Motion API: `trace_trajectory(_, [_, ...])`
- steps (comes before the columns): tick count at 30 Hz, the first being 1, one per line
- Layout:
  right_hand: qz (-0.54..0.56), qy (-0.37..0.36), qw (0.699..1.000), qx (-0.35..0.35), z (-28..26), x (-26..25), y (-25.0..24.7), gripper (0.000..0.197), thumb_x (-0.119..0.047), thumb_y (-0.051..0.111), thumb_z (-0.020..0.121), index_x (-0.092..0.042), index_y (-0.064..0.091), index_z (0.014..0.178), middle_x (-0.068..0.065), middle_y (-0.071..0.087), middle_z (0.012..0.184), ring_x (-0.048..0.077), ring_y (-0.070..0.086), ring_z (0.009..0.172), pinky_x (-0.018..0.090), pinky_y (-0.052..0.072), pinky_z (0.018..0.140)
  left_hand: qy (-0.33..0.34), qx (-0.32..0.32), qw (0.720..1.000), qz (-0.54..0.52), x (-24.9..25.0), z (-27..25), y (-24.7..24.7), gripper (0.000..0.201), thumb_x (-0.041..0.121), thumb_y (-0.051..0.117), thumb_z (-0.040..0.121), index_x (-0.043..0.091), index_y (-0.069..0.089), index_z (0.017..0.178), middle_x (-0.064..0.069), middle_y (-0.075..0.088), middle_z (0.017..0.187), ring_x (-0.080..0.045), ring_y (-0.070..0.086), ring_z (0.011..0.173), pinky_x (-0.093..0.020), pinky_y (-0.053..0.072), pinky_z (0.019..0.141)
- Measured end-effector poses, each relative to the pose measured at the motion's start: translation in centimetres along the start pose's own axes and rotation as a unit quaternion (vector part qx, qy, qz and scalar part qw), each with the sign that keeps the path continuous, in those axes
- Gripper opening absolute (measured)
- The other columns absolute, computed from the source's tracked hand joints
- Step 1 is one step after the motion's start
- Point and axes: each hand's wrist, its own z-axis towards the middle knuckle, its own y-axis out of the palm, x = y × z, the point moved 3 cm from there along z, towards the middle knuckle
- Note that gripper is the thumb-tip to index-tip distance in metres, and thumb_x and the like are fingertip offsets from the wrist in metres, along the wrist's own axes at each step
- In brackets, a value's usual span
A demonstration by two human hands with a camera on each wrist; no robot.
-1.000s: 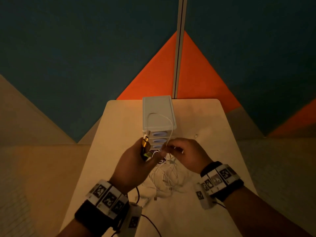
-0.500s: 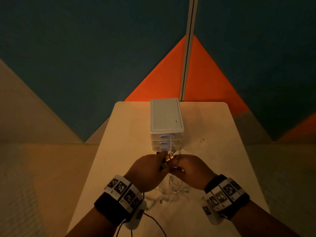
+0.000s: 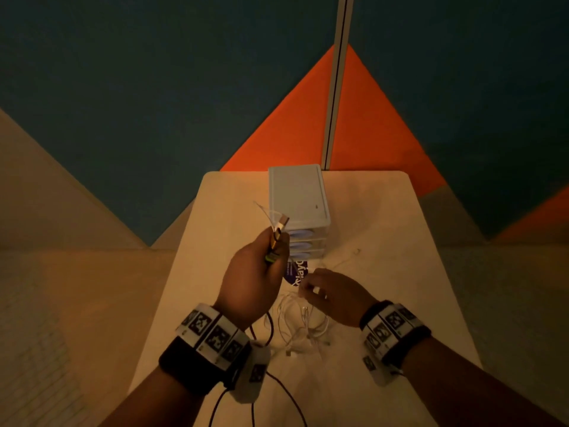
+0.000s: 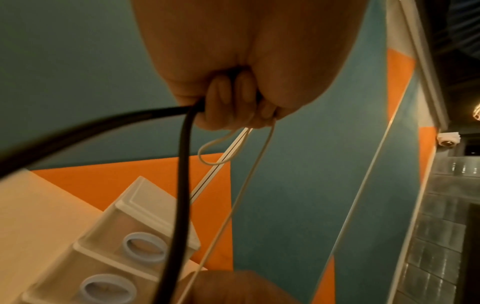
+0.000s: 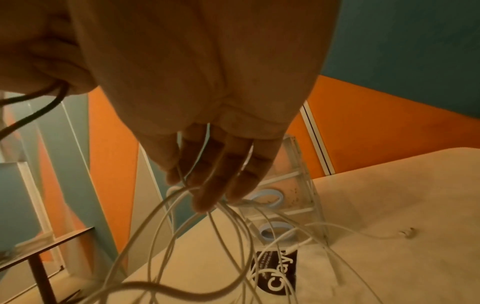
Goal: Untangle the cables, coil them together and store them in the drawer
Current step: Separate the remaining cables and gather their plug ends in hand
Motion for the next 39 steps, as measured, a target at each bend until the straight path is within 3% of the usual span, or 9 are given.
trace_trajectory(8, [-0.016,0.040,0.999,-0.007,0.8,1.4,1.2,0.025,-0.041,0.053,0.102,-0.022,0.068,0.110,-0.009,0.051,0.099,0.008,0.049,0.081,0.024,0.040,0.074,-0.023,0.095,0.990,-0.100,1.4,0.0,-1.7,0.033,0.037,0.040,0.106,0.025,0.045,0.076,0.010,0.043,0.061,-0.007,0.037,0.054,-0.027,0.031,0.053])
trace_trajectory(13, [-0.021,0.079,0.997,0.007,0.8,3.3,1.4,0.029,-0.051,0.053,0.099,-0.031,0.070,0.110,-0.003,0.065,0.110,0.020,0.063,0.099,0.039,0.052,0.089,-0.056,0.138,0.965,-0.215,0.9,0.3,-3.1,0.031,0.047,0.044,0.099,0.032,0.045,0.072,0.010,0.037,0.060,-0.018,0.029,0.053,-0.034,0.024,0.052])
trace_trajectory(18, [-0.051,0.080,0.994,0.047,0.8,3.7,0.3,0.033,-0.054,0.048,0.100,-0.033,0.072,0.109,-0.007,0.073,0.110,0.023,0.063,0.103,0.040,0.050,0.088,-0.039,0.145,0.975,-0.165,1.2,0.1,-3.8,0.036,0.045,0.045,0.100,0.021,0.045,0.073,0.008,0.039,0.057,-0.016,0.032,0.050,-0.036,0.028,0.049])
trace_trajectory(22, [0.057,0.045,0.994,0.078,0.8,3.2,-0.7,0.040,-0.053,0.039,0.097,-0.032,0.074,0.100,-0.012,0.073,0.101,0.011,0.065,0.095,0.037,0.052,0.086,0.024,0.022,0.997,0.075,0.1,0.1,-2.7,0.029,0.043,0.051,0.099,0.025,0.051,0.076,0.005,0.053,0.056,-0.013,0.051,0.051,-0.036,0.041,0.050])
trace_trajectory(27, [0.124,0.002,0.984,0.130,0.5,1.2,-3.2,0.021,-0.037,0.052,0.104,-0.034,0.071,0.095,-0.019,0.072,0.092,-0.004,0.061,0.085,0.012,0.045,0.078,-0.033,-0.161,0.966,0.200,-2.9,-0.5,0.4,0.029,0.048,0.048,0.100,0.030,0.052,0.078,0.003,0.055,0.064,-0.018,0.054,0.061,-0.038,0.045,0.058])
trace_trajectory(31, [0.099,-0.042,0.987,0.117,0.0,-0.2,-4.3,0.020,-0.032,0.055,0.103,-0.025,0.073,0.099,-0.012,0.070,0.089,-0.006,0.054,0.080,0.011,0.037,0.069,-0.087,-0.182,0.970,0.133,-3.9,-0.4,2.5,0.029,0.045,0.044,0.103,0.032,0.050,0.078,0.005,0.055,0.066,-0.013,0.051,0.061,-0.034,0.038,0.057])
trace_trajectory(34, [0.042,-0.092,0.988,0.118,-0.5,-1.2,-4.1,0.016,-0.027,0.059,0.100,-0.024,0.075,0.101,-0.009,0.071,0.092,-0.014,0.047,0.077,0.006,0.032,0.069,-0.143,-0.175,0.974,0.031,-4.2,0.0,3.6,0.027,0.042,0.046,0.104,0.028,0.061,0.086,0.008,0.055,0.065,-0.006,0.047,0.057,-0.028,0.035,0.058])
trace_trajectory(36, [0.003,-0.127,0.982,0.136,-0.7,-1.7,-3.7,0.014,-0.023,0.063,0.097,-0.022,0.076,0.104,-0.006,0.072,0.095,-0.009,0.045,0.079,0.006,0.029,0.072,-0.149,-0.193,0.970,-0.002,-4.5,0.1,4.3,0.030,0.041,0.048,0.103,0.021,0.065,0.087,0.007,0.052,0.063,-0.005,0.045,0.055,-0.029,0.035,0.060])
trace_trajectory(39, [-0.025,-0.146,0.977,0.152,-0.9,-1.7,-3.3,0.015,-0.024,0.061,0.097,-0.021,0.075,0.103,-0.003,0.072,0.092,0.010,0.053,0.085,0.020,0.034,0.074,-0.177,-0.220,0.959,-0.005,-4.9,0.3,4.7,0.032,0.042,0.049,0.103,0.024,0.060,0.078,0.008,0.050,0.060,-0.004,0.045,0.051,-0.029,0.034,0.059])
